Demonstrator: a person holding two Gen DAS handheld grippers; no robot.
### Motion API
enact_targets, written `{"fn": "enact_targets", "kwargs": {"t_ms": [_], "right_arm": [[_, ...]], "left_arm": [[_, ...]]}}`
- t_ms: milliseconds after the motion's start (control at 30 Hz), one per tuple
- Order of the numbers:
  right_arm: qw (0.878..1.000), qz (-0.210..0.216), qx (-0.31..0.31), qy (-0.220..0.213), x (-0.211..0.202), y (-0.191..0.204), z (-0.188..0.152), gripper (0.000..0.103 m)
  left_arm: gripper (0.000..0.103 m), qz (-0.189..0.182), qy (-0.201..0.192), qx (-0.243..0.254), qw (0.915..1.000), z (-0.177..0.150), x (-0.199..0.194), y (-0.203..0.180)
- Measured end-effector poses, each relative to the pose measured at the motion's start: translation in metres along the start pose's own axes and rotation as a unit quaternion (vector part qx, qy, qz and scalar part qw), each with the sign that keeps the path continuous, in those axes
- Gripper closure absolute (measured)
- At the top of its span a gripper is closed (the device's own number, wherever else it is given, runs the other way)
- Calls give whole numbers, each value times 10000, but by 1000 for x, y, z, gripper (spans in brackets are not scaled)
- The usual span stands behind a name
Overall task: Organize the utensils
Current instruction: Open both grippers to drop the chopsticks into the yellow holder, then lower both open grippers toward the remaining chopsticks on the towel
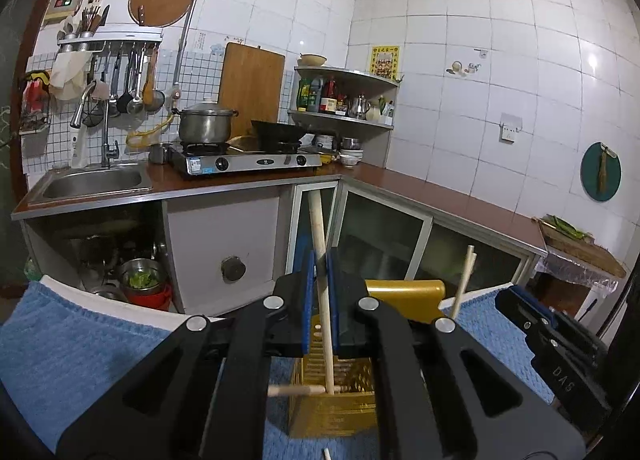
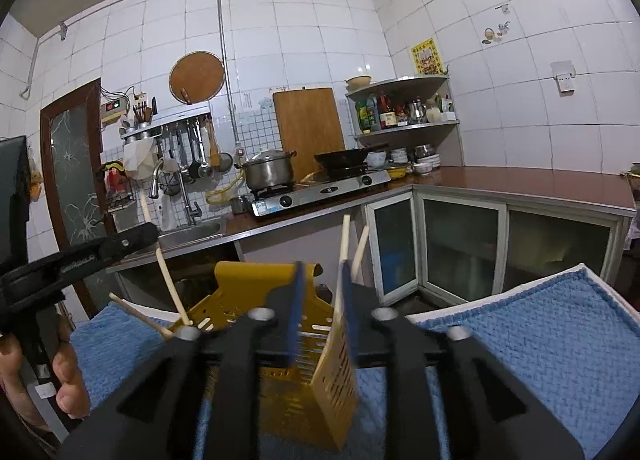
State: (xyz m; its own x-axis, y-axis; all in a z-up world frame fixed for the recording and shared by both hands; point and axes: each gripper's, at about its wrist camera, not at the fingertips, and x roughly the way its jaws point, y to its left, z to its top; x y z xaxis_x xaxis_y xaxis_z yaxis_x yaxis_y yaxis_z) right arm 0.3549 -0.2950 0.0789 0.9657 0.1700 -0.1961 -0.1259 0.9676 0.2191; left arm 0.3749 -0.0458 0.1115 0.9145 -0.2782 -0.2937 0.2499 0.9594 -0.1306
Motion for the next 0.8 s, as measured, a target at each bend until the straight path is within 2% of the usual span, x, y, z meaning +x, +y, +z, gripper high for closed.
{"fn": "enact_targets", "kwargs": {"t_ms": [33, 100, 200, 267, 333, 400, 500, 633, 800], "right_arm": [[10000, -16, 13, 17, -4, 0, 2, 70], [9999, -77, 9, 134, -14, 0, 6, 70], [9994, -174, -4, 313, -29, 1, 9, 68], [9985, -224, 29, 504, -39, -1, 7, 61], [9974, -303, 91, 648, -49, -3, 2, 59], [9963, -349, 145, 771, -58, -6, -5, 58], [9946, -420, 209, 922, -70, -12, -21, 56], [9915, -572, 190, 1151, -81, -15, -44, 53], [9864, -684, 296, 1466, -87, -21, -76, 52]], "left_arm": [[96, 58, 29, 14, 10000, 2, -7, -1], [77, 108, 156, -9, 9998, 4, -18, 0], [60, 293, 258, 0, 9992, 0, -37, 3], [58, 317, 379, -17, 9988, -5, -46, 6], [54, 388, 509, -28, 9979, -15, -56, 8], [41, 460, 632, -76, 9969, -29, -67, 12], [29, 516, 852, -146, 9949, -52, -79, 17], [28, 586, 1219, -84, 9908, -82, -84, 18], [22, 732, 1563, 30, 9850, -114, -85, 15]]}}
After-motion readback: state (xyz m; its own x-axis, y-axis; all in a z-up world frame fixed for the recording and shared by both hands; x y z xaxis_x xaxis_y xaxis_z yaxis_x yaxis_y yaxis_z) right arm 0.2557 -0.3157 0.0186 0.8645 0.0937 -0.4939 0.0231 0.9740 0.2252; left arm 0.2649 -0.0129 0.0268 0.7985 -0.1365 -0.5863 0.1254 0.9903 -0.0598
